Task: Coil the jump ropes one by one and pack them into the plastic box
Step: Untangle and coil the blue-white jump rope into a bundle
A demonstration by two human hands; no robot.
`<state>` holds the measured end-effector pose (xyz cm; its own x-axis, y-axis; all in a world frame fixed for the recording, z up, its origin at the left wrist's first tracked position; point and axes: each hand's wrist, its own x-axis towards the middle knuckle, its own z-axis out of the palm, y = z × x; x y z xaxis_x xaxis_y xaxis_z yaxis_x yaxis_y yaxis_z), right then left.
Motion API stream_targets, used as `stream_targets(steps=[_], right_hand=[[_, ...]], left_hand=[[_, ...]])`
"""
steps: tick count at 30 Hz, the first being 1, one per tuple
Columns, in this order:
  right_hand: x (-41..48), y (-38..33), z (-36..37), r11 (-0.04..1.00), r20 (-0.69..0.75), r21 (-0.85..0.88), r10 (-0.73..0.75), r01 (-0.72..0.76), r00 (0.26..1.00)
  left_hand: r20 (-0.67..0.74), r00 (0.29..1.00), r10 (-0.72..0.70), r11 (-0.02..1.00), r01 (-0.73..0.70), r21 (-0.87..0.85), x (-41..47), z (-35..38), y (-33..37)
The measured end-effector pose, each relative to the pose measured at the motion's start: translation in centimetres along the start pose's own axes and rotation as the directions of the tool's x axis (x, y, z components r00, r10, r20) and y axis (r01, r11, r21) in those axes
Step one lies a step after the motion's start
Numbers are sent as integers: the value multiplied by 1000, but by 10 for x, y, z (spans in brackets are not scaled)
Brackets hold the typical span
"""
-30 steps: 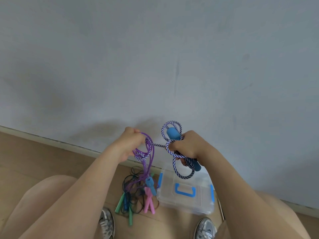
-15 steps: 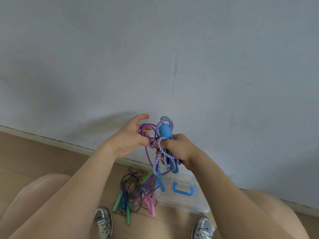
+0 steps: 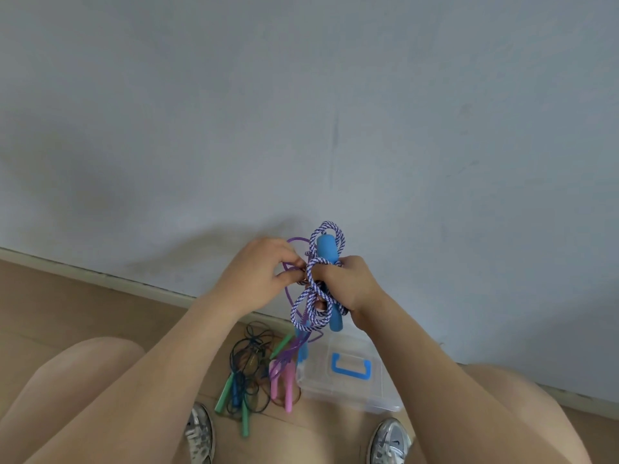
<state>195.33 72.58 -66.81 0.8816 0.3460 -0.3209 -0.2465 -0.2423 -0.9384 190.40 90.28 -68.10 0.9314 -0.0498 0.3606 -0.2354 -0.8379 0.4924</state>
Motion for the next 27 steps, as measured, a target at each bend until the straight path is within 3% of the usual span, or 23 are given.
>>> stream_targets(steps=[3, 8, 13, 15, 17, 19, 21, 23, 25, 27], right_hand=[[4, 1, -3, 998, -34, 50, 39, -37, 999], [8, 10, -6, 979, -70, 46, 201, -198, 977], [2, 11, -1, 933, 44, 153, 322, -325, 946], [3, 10, -3, 931, 35, 185, 313, -314, 949], [2, 9, -4, 938, 24, 178, 299, -298, 954], [1, 10, -3, 949, 15, 134, 287, -287, 958], [1, 12, -2, 955, 6, 96, 281, -280, 960], [1, 14, -2, 959, 2, 76, 275, -274, 961], [-1, 12, -5, 957, 12, 64, 284, -284, 959], [-2, 12, -9, 947, 26, 34, 319, -320, 947]], left_hand=[[-39, 993, -108, 994, 109, 23, -1, 0, 5], [-199, 909, -366, 924, 330, -192, 0, 11, 4], [-32, 846, -532, 785, 479, -392, 7, 16, 12], [-14, 854, -520, 824, 498, -269, 7, 17, 8], [-34, 870, -492, 870, 492, 24, 5, 12, 8], [49, 923, -381, 904, 361, 228, 5, 9, 12], [145, 955, -260, 926, 204, 317, 3, 8, 17], [141, 966, -218, 930, 162, 329, 3, 8, 15], [57, 960, -275, 942, 257, 217, 3, 12, 13], [-22, 883, -468, 870, 457, -183, 7, 14, 9]])
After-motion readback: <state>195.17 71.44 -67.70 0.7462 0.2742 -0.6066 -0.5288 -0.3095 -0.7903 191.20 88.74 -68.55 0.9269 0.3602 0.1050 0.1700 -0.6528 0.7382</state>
